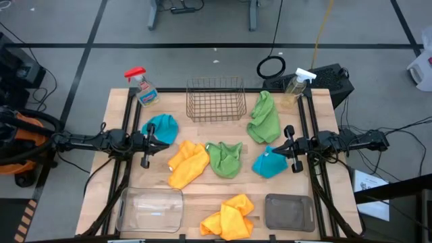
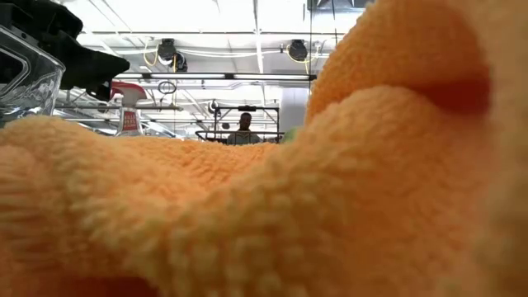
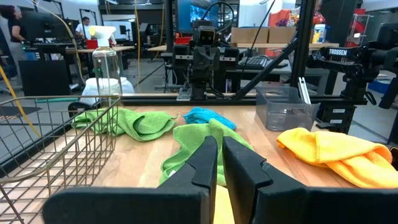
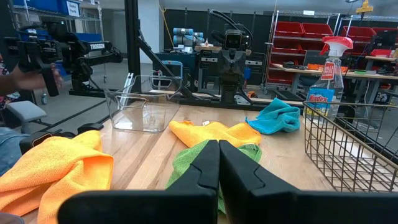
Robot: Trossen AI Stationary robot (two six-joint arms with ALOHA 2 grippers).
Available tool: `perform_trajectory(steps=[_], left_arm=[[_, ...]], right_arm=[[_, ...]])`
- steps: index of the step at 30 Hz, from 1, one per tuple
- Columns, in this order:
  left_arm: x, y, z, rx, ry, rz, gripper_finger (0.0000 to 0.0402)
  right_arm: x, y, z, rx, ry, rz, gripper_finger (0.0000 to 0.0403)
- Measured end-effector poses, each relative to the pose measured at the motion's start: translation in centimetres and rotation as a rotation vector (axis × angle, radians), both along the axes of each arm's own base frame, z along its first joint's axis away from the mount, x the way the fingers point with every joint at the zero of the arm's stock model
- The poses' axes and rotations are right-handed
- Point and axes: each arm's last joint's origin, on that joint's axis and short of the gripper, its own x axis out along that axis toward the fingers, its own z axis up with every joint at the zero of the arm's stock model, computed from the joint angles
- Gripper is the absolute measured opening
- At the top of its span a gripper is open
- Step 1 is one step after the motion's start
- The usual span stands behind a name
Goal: Sort microfiber towel by color & place in baskets
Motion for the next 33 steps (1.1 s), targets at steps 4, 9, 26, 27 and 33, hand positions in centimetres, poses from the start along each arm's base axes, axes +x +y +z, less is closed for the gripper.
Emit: perform_trajectory(steps=[4, 9, 26, 27, 33], left_arm=[[0.0, 0.0, 0.0, 0.000, -0.001, 0.000, 0.0032], [0.0, 0.0, 0.0, 0.000, -0.001, 0.000, 0.0032], [0.0, 0.0, 0.0, 0.000, -0.001, 0.000, 0.0032], [0.0, 0.0, 0.0, 0.002, -0.002, 0.000, 0.0032], [-0.2, 0.1, 1.2, -0.009, -0.037, 0.027, 0.0032]], right_arm=[[0.0, 0.0, 0.0, 0.000, 0.000, 0.000, 0.0000], [0.0, 0.0, 0.0, 0.000, 0.000, 0.000, 0.0000], [0.0, 0.0, 0.0, 0.001, -0.005, -0.003, 0.0000], [0.0, 0.0, 0.0, -0.002, -0.004, -0.004, 0.0000], [0.0, 0.0, 0.1, -0.007, -0.006, -0.004, 0.0000]])
